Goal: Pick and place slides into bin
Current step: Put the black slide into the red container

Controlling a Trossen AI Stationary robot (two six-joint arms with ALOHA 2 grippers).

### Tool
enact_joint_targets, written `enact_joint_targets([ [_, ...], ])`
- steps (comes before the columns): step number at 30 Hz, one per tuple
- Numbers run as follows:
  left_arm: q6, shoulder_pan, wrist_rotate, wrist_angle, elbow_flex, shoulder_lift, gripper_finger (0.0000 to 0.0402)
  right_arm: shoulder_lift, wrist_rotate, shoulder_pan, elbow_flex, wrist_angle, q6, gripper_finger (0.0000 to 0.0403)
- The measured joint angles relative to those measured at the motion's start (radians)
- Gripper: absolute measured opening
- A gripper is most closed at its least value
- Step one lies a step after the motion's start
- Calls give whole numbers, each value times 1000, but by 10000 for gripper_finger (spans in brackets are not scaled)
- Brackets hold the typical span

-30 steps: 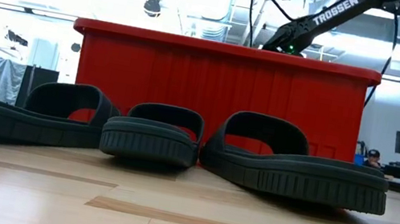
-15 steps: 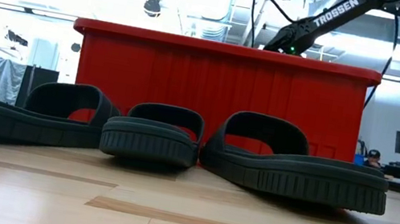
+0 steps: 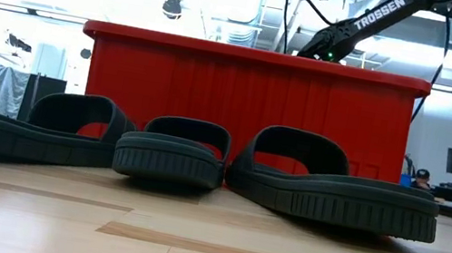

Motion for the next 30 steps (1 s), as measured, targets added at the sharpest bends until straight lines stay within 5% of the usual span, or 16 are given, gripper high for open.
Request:
enact_joint_targets([
  [15,0,0,0,0,0,0,0,0,-1,-9,0,-2,0,49],
  [30,0,0,0,0,0,0,0,0,0,-10,0,-3,0,131],
])
